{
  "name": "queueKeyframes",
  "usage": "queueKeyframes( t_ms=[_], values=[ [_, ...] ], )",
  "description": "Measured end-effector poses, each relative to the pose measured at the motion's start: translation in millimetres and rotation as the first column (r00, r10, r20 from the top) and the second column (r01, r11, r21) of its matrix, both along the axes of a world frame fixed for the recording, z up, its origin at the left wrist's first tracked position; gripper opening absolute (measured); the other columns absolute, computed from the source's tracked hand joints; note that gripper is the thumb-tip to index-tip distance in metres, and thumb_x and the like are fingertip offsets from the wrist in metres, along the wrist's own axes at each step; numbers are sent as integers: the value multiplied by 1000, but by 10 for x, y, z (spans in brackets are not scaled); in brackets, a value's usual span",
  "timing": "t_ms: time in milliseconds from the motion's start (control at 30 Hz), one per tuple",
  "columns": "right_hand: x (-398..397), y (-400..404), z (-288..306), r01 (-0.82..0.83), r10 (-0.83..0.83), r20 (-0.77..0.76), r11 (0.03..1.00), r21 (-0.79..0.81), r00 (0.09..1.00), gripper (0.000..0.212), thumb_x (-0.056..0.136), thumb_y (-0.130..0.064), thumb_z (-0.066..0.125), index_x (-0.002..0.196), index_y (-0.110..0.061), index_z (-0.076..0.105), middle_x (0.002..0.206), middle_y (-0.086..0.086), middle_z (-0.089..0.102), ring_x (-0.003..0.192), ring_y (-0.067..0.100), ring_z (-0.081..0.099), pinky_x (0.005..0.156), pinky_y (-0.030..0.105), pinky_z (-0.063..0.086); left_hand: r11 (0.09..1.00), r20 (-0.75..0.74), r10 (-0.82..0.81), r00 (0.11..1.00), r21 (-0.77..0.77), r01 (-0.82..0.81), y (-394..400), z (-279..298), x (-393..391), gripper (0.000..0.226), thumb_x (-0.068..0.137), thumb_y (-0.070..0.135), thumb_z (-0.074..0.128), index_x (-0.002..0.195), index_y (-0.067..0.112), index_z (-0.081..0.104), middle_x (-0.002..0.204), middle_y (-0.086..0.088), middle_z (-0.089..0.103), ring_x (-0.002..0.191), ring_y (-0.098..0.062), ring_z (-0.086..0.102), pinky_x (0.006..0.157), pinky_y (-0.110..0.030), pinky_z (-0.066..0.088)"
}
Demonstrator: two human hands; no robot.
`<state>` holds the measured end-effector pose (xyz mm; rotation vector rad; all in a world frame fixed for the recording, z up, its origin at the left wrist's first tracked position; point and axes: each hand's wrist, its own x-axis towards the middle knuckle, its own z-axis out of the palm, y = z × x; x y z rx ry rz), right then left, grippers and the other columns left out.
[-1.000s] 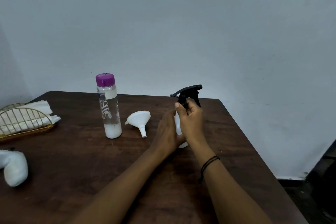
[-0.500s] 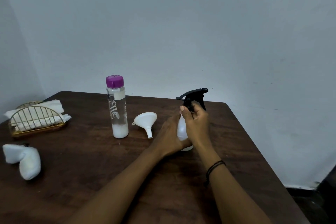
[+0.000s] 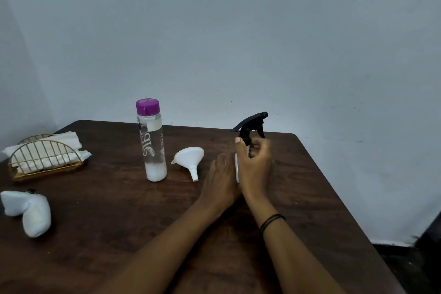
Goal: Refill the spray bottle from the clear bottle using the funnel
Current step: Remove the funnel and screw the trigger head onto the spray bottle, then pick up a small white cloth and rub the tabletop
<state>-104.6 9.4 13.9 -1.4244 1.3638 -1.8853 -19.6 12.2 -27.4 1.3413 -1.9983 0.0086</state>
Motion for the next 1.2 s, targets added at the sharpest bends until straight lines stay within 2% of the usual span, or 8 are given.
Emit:
queueKeyframes(
  t_ms=[233,433,533,667,833,933,1100,1200],
  values=[
    [-10,-10,48,91,-89,-53,995,45,995,100,70,-57,79,147,-21,28,146,1,33,112,20,60,81,35,53,947,5,-71,997,315,66,-16,174,129,91,78,58,61,152,25,19,145,-7,39,132,-25,39,108,-45,39],
    [-59,-27,143,18,-5,-122,994,108,993,64,88,-40,66,144,-22,41,139,-4,52,123,14,54,87,27,44,906,1,-189,982,385,175,115,310,441,81,84,31,68,152,25,24,148,-4,42,133,-21,46,108,-43,44],
    [-20,-9,160,1,9,-98,994,107,995,51,82,-36,56,131,-23,48,120,-3,61,103,19,62,76,33,51,971,-155,-126,980,184,154,140,343,568,56,90,19,61,144,20,45,132,1,61,114,-10,60,94,-33,54],
    [-1,39,230,17,-10,-60,994,112,998,23,85,-21,54,107,-15,53,83,-6,56,70,14,53,58,26,37,997,-224,-13,975,-76,-4,131,345,723,29,93,19,59,121,17,66,108,2,73,96,-7,65,82,-24,56],
    [4,70,248,51,-48,-24,992,118,999,20,89,-17,58,109,-17,58,75,-12,53,63,8,53,56,21,38,990,-210,59,976,-111,-83,95,239,837,20,92,16,60,110,13,70,100,0,73,87,-14,67,78,-34,56],
    [11,53,247,53,-49,-45,992,112,998,12,88,-28,66,92,-31,55,79,-10,60,74,20,66,68,37,56,990,-237,67,969,-106,-94,88,204,872,18,92,15,59,106,13,70,97,0,72,82,-14,65,75,-36,56],
    [-5,69,264,47,-44,-35,994,104,998,21,87,-27,65,76,-37,50,74,-5,62,73,27,67,72,52,59,991,-230,67,971,-99,-92,70,170,880,17,91,15,58,103,12,70,97,0,72,83,-15,65,77,-39,56],
    [-63,132,316,-32,30,27,994,104,999,11,91,-17,64,87,-27,61,72,-4,62,61,11,65,63,38,62,990,-211,83,974,-99,-106,66,149,880,17,90,17,58,101,13,70,97,1,72,82,-14,64,76,-39,56]
  ],
)
